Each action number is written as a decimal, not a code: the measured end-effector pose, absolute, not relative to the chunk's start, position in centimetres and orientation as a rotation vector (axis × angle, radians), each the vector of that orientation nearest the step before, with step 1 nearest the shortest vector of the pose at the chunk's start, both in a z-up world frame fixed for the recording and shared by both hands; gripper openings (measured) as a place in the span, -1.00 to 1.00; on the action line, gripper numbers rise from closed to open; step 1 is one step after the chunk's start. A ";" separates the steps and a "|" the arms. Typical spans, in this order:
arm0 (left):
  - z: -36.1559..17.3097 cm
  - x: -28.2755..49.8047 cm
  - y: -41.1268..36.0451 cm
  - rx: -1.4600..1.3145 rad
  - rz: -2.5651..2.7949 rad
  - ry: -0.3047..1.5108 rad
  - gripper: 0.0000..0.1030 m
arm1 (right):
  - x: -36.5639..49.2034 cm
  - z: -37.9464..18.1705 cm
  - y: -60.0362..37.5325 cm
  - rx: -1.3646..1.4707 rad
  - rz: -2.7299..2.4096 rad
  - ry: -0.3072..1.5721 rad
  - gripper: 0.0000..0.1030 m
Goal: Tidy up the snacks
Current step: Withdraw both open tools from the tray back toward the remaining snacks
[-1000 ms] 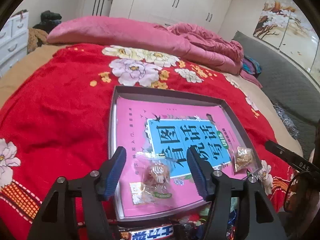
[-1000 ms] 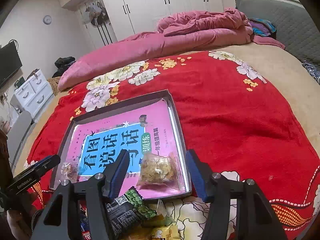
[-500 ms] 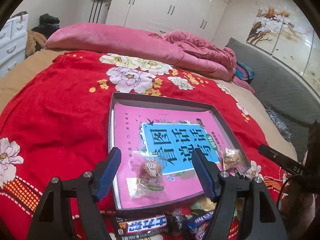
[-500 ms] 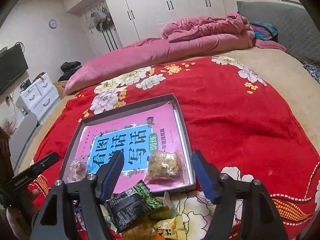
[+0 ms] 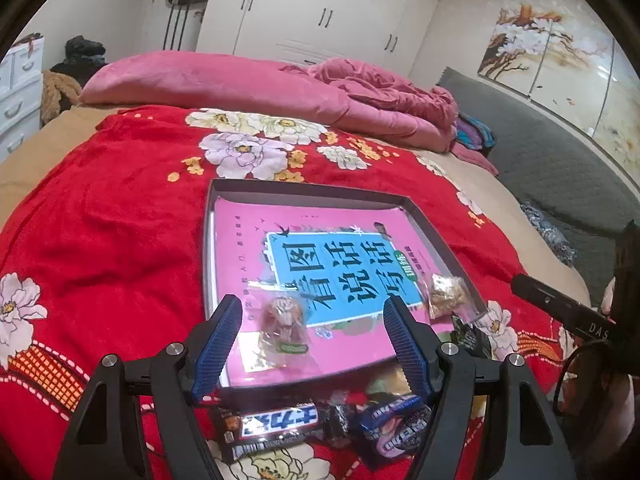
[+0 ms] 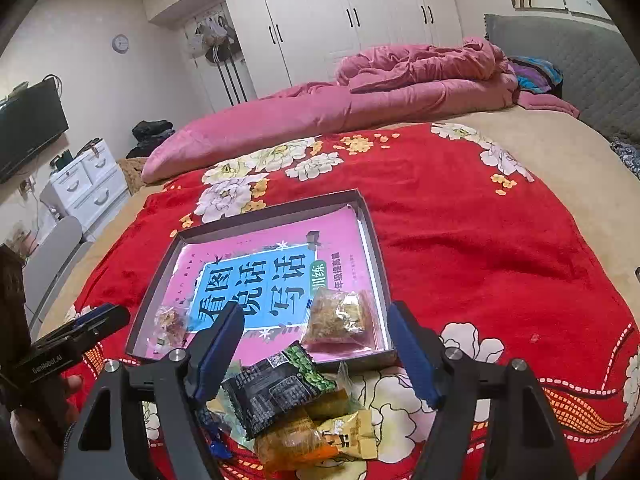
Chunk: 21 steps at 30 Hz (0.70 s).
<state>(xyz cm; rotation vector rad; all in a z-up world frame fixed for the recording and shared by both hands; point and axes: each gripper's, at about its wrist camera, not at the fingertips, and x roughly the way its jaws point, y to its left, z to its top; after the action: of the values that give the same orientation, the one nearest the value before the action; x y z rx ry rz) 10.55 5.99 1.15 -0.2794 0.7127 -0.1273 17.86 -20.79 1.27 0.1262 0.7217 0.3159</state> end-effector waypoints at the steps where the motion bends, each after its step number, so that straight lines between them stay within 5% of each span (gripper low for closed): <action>1: 1.1 10.4 5.9 -0.279 -0.135 0.713 0.45 | 17.7 1.3 -20.8 0.125 0.316 0.719 0.45; 21: 1.5 8.7 4.5 -0.283 -0.228 0.712 0.52 | 15.8 1.7 -20.6 0.113 0.352 0.707 0.53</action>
<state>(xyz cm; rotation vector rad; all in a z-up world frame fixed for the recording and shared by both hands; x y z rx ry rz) 8.69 4.54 1.45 -0.2828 0.7118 -0.2280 15.83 -20.58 1.69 0.1128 0.7067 0.3524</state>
